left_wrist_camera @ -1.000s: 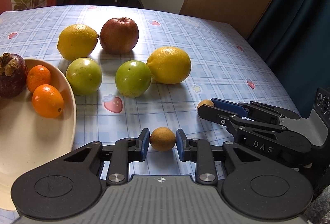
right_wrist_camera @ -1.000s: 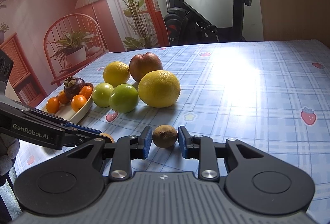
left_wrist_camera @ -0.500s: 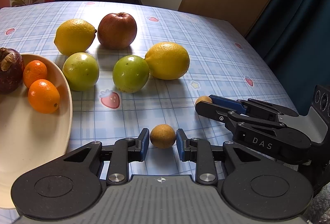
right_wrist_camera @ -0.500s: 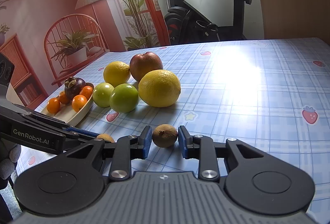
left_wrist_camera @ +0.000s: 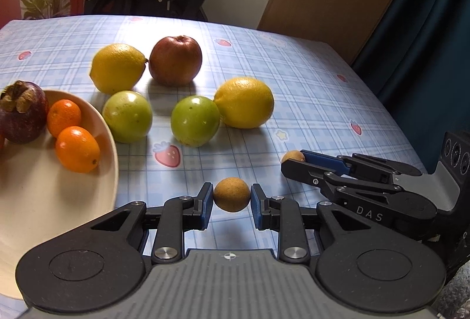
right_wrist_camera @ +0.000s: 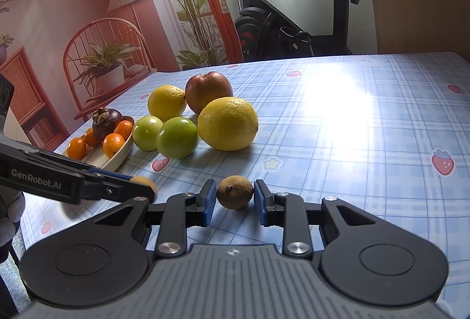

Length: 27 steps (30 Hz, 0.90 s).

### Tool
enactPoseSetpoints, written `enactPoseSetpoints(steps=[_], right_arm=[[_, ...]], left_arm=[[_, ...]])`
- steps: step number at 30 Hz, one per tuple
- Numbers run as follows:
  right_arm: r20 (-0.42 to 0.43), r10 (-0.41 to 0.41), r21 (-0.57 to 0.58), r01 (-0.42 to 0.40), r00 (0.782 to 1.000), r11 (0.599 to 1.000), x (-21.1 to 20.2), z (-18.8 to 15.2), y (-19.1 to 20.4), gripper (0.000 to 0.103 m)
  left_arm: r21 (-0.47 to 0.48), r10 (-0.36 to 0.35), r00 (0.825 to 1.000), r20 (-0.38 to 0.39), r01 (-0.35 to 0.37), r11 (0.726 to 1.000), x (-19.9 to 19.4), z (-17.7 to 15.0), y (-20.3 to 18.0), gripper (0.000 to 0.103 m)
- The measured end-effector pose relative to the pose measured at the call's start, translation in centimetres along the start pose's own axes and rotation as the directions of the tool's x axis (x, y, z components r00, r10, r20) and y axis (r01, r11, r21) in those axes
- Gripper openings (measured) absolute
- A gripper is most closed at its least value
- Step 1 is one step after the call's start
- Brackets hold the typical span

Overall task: Organize fruits
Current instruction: 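Carry the kiwi in the left gripper to the plate while the right gripper releases its kiwi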

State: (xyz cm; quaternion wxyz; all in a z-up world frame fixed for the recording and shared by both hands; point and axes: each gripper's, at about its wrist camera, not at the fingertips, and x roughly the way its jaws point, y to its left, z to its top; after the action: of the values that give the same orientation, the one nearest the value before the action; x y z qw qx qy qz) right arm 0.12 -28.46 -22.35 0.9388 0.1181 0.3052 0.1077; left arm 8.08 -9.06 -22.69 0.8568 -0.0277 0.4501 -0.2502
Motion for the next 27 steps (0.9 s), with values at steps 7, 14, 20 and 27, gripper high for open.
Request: enactPoseSetpoints(steps=[7, 14, 20, 27], right_arm=[[-0.002, -0.011, 0.001, 0.011, 1.000, 1.000, 0.1, 0.0, 0.1, 0.030], [-0.012, -0.020, 0.040, 0.020, 1.000, 0.999, 0.3, 0.7, 1.1, 0.030], [-0.003, 0.039, -0.060, -0.039, 0.999, 0.997, 1.1, 2.9, 5.4, 0.030], [-0.056, 0.125, -0.221, -0.134, 0.991, 0.966, 5.4, 5.4, 12.0, 0.030]], left_arm=[[-0.090, 0.055, 0.996, 0.063, -0.049, 0.995, -2.9, 0.6, 2.5, 0.029], [-0.207, 0.153, 0.982, 0.111, -0.128, 0.970, -6.9, 0.9, 7.0, 0.029], [-0.292, 0.253, 0.960, 0.120, -0.209, 0.933, -9.9, 1.0, 11.4, 0.029], [-0.333, 0.318, 0.945, 0.077, -0.276, 0.902, -10.9, -0.4, 14.7, 0.029]])
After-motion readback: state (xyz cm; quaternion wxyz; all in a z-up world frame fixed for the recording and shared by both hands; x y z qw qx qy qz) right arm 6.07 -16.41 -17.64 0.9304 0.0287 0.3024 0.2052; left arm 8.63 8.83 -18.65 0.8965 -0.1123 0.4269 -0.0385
